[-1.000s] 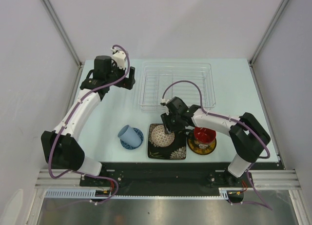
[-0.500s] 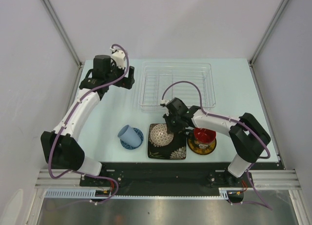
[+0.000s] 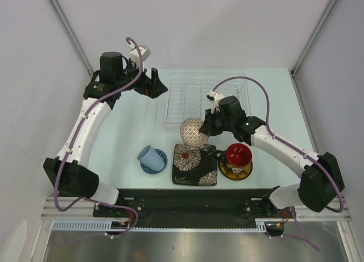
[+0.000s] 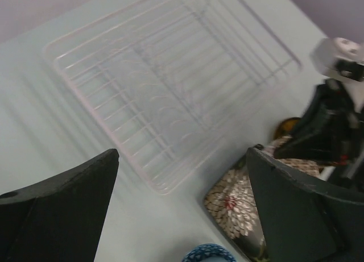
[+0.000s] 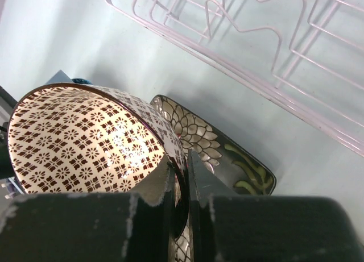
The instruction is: Load the mixed dishes into the dish rack
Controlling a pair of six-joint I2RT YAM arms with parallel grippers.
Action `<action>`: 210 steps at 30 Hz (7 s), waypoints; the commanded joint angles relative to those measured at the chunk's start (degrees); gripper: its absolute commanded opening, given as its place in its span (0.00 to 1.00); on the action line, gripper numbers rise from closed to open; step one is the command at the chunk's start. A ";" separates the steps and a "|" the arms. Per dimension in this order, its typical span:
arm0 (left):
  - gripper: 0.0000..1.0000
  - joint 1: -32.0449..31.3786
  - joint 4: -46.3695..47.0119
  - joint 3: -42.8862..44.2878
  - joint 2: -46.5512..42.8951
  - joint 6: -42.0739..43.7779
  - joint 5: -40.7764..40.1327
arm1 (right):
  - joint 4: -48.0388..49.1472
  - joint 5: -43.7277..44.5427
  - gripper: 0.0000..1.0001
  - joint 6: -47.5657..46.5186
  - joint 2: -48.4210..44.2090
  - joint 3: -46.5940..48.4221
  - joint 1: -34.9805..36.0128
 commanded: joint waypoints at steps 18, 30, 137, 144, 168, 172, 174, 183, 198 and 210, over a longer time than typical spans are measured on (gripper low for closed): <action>1.00 -12.27 -16.27 -2.63 7.04 8.06 5.29 | 7.93 -2.54 0.00 3.10 3.02 7.38 -1.84; 1.00 -15.44 -15.92 -0.53 11.88 7.27 -2.37 | 9.52 -2.45 0.00 4.24 4.07 7.47 -1.75; 0.18 -27.04 -5.38 38.69 56.54 -0.28 -94.77 | 0.55 -1.04 0.79 8.72 -18.07 -8.35 -19.42; 0.23 -27.04 -2.74 36.66 53.19 0.50 -88.26 | -0.06 -1.04 0.83 8.54 -18.78 -8.27 -19.42; 0.41 -25.90 -4.31 37.51 43.36 1.47 -74.71 | -0.76 -0.69 1.00 6.97 -20.27 -8.27 -19.42; 0.43 -23.97 -8.97 40.88 36.51 0.86 -69.27 | -0.68 -1.39 1.00 5.38 -20.01 -8.35 -18.98; 0.44 -21.95 -10.38 38.35 31.86 0.07 -64.44 | -0.85 -1.48 1.00 4.59 -19.48 -8.18 -17.58; 0.57 -7.19 -11.09 12.52 1.98 0.85 -48.79 | -4.27 8.70 1.00 -0.15 -9.30 0.93 -0.36; 0.56 17.17 2.53 -26.53 -14.14 2.70 -34.72 | -31.13 14.77 1.00 -9.11 33.84 53.75 22.41; 0.55 21.13 4.65 -25.92 -10.01 1.21 -28.31 | -43.74 17.94 1.00 -9.83 48.46 71.11 26.29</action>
